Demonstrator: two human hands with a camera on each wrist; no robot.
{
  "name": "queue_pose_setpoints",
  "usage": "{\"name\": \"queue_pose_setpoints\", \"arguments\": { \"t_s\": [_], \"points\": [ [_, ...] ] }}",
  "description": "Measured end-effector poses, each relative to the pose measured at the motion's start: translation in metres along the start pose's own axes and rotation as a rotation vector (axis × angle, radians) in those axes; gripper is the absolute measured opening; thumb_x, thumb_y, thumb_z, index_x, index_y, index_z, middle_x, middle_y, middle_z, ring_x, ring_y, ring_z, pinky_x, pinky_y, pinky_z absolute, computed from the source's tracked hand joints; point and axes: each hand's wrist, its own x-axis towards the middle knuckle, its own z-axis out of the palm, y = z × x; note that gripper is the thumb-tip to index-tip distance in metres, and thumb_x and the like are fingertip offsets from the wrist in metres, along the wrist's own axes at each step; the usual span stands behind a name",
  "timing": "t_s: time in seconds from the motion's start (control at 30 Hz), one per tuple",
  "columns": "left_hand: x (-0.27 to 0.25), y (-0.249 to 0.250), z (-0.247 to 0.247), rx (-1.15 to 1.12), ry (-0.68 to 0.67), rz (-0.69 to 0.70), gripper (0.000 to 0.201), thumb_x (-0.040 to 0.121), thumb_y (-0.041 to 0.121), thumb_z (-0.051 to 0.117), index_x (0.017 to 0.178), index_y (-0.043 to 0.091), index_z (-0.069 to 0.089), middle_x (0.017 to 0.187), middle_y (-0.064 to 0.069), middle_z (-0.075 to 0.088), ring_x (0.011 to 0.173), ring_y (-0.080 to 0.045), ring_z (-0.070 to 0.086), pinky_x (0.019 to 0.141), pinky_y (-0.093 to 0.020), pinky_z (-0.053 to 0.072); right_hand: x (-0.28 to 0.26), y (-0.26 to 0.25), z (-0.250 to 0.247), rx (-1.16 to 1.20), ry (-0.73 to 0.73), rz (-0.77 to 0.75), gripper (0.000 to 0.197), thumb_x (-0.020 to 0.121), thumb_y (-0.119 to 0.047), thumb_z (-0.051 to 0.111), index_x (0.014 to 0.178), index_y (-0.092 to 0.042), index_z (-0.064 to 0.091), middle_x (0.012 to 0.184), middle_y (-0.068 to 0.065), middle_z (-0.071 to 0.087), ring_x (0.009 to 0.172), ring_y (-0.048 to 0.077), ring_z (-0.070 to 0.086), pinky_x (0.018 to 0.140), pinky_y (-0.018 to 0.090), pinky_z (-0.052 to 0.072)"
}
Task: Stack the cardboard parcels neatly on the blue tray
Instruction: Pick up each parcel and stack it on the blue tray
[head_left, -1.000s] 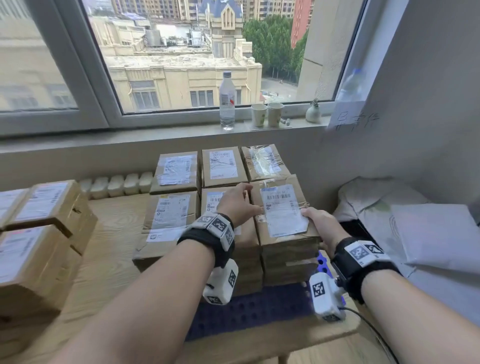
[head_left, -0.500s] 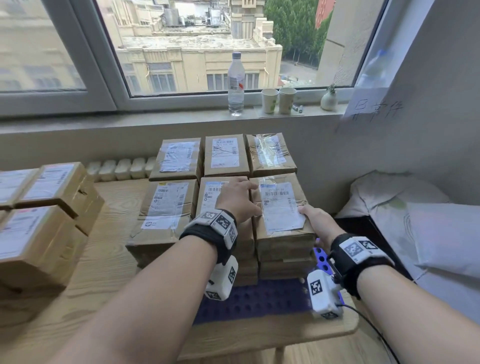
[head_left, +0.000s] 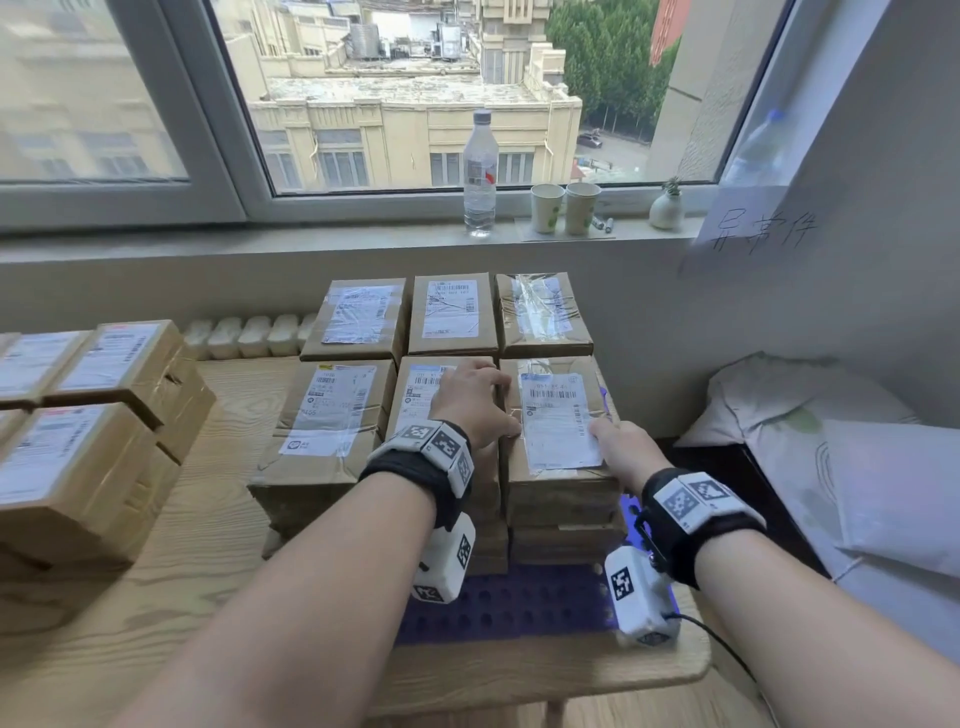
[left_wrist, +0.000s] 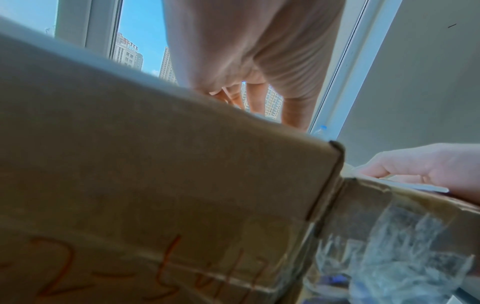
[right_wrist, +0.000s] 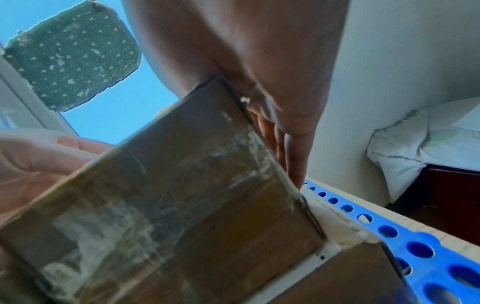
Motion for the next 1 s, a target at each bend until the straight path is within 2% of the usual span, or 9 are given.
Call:
{"name": "queue_pose_setpoints", "arguments": {
  "t_s": [0.13, 0.2, 0.33, 0.47, 0.67, 0.77, 0.9, 1.0],
  "points": [
    [-0.004, 0.003, -0.001, 0.034, 0.002, 0.000, 0.064, 0.077, 0.028, 0.078, 0.136, 0.023, 0.055, 0.144, 0.004, 0.042, 0.134, -0.020, 0.035, 0.111, -0.037, 0.034, -0.006, -0.008, 0.000, -0.221, 0.063, -0.085, 0.038, 0.098, -0.027, 0.041, 0.132, -0.010, 0.045, 0.127, 0.014, 0.057, 0.108, 0.031, 0.052, 0.089, 0.035, 0.038],
    [-0.007, 0.005, -0.001, 0.047, 0.000, -0.008, 0.066, 0.079, 0.027, 0.076, 0.140, 0.022, 0.051, 0.144, 0.003, 0.044, 0.135, -0.020, 0.034, 0.111, -0.037, 0.034, -0.009, -0.012, 0.000, -0.353, 0.091, -0.162, 0.045, 0.098, -0.026, 0.042, 0.140, -0.010, 0.037, 0.132, 0.015, 0.054, 0.115, 0.033, 0.053, 0.091, 0.037, 0.039],
    [-0.014, 0.010, -0.008, 0.034, -0.003, -0.009, 0.060, 0.086, 0.025, 0.069, 0.142, 0.020, 0.048, 0.144, -0.002, 0.046, 0.135, -0.021, 0.038, 0.112, -0.038, 0.035, -0.019, -0.025, 0.000, -0.648, 0.147, -0.312, 0.052, 0.095, -0.028, 0.046, 0.143, -0.014, 0.034, 0.138, 0.013, 0.043, 0.125, 0.031, 0.044, 0.100, 0.040, 0.039],
    [-0.027, 0.008, -0.017, 0.072, 0.047, -0.047, 0.051, 0.093, 0.020, 0.056, 0.142, 0.021, 0.046, 0.147, -0.001, 0.043, 0.136, -0.020, 0.039, 0.112, -0.038, 0.035, -0.030, -0.040, 0.009, -0.876, 0.142, -0.493, 0.049, 0.093, -0.034, 0.047, 0.140, -0.019, 0.043, 0.144, 0.009, 0.039, 0.134, 0.027, 0.035, 0.105, 0.042, 0.039],
    [-0.051, -0.015, -0.037, 0.237, 0.086, -0.076, 0.047, 0.096, 0.021, 0.047, 0.143, 0.020, 0.046, 0.148, 0.000, 0.042, 0.136, -0.022, 0.039, 0.111, -0.040, 0.036, -0.054, -0.061, 0.032, -0.914, 0.110, -0.630, 0.045, 0.095, -0.037, 0.044, 0.136, -0.018, 0.050, 0.137, 0.007, 0.047, 0.128, 0.026, 0.042, 0.100, 0.042, 0.042],
    [-0.061, -0.028, -0.052, 0.237, 0.108, -0.095, 0.046, 0.098, 0.021, 0.043, 0.144, 0.018, 0.045, 0.149, -0.001, 0.041, 0.137, -0.022, 0.036, 0.111, -0.040, 0.035, -0.063, -0.072, 0.044, -0.893, 0.092, -0.659, 0.045, 0.095, -0.038, 0.046, 0.134, -0.017, 0.050, 0.134, 0.008, 0.050, 0.126, 0.027, 0.044, 0.101, 0.042, 0.043],
    [-0.078, -0.054, -0.071, 0.258, 0.146, -0.126, 0.041, 0.097, 0.022, 0.042, 0.137, 0.019, 0.051, 0.143, -0.001, 0.047, 0.132, -0.022, 0.042, 0.108, -0.041, 0.037, -0.079, -0.088, 0.069, -0.893, 0.084, -0.693, 0.046, 0.096, -0.039, 0.047, 0.137, -0.017, 0.049, 0.134, 0.008, 0.050, 0.125, 0.026, 0.045, 0.100, 0.040, 0.044],
    [-0.096, -0.082, -0.088, 0.264, 0.157, -0.159, 0.043, 0.098, 0.021, 0.041, 0.140, 0.021, 0.049, 0.146, -0.001, 0.044, 0.135, -0.023, 0.038, 0.110, -0.040, 0.034, -0.095, -0.099, 0.098, -0.894, 0.048, -0.722, 0.044, 0.097, -0.038, 0.046, 0.136, -0.018, 0.049, 0.134, 0.007, 0.050, 0.126, 0.026, 0.045, 0.099, 0.041, 0.045]
  ]
}}
